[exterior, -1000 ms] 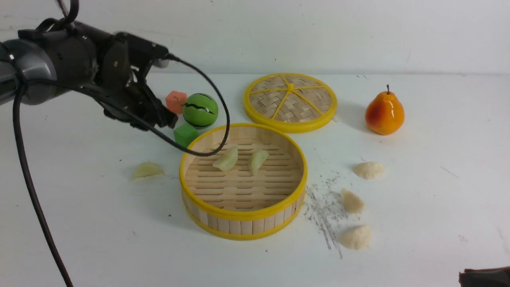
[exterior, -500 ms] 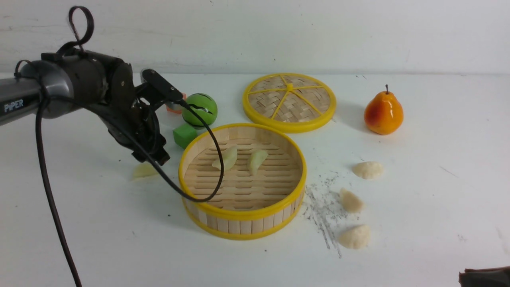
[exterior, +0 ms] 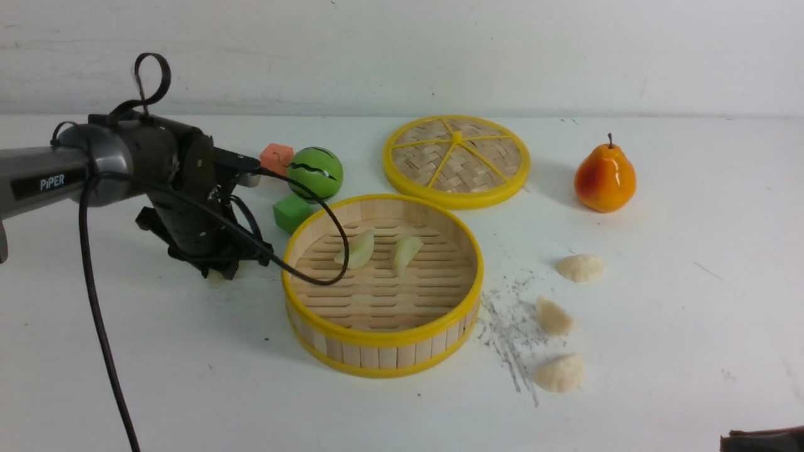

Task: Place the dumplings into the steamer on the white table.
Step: 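Reach for and grasp a dumpling on the table with the left gripper, then place the dumpling into the bamboo steamer basket with the left gripper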

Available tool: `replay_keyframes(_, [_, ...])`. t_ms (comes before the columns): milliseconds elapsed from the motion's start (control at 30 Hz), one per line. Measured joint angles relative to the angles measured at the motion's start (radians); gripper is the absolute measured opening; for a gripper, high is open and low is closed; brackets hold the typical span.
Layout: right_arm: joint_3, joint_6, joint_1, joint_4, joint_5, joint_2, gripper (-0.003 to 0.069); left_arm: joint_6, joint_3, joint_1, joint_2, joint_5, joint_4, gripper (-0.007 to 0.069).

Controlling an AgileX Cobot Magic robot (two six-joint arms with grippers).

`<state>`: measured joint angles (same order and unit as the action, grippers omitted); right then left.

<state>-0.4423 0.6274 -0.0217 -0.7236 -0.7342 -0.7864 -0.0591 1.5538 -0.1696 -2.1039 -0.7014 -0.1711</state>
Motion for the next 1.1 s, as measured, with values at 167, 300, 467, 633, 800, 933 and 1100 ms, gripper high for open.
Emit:
replay_keyframes(167, [0.0, 0.0, 0.0, -0.005, 0.0, 0.0, 0.0058, -0.06, 0.0, 0.0, 0.068, -0.078, 0.042, 0.0215])
replay_keyframes(300, [0.0, 0.0, 0.0, -0.006, 0.005, 0.0, 0.0062, -0.063, 0.0, -0.015, 0.192, -0.094, 0.241, 0.0215])
replay_keyframes(467, [0.0, 0.0, 0.0, -0.009, 0.021, 0.0, 0.0063, -0.01, 0.0, -0.138, 0.248, -0.043, 0.394, 0.0215])
replay_keyframes(633, [0.0, 0.0, 0.0, -0.009, 0.022, 0.0, 0.0064, -0.016, 0.018, -0.3, 0.164, -0.004, 0.421, 0.0215])
replay_keyframes(800, [0.001, 0.0, 0.0, -0.009, 0.022, 0.0, 0.0064, -0.018, 0.132, -0.359, 0.03, 0.021, 0.403, 0.0215])
replay_keyframes(933, [0.009, 0.0, 0.0, -0.009, 0.022, 0.0, 0.0064, -0.037, 0.234, -0.365, -0.064, 0.037, 0.393, 0.0215])
replay_keyframes(1100, [0.025, 0.001, 0.0, -0.009, 0.023, 0.0, 0.0064, -0.06, 0.312, -0.364, -0.133, 0.032, 0.385, 0.0269])
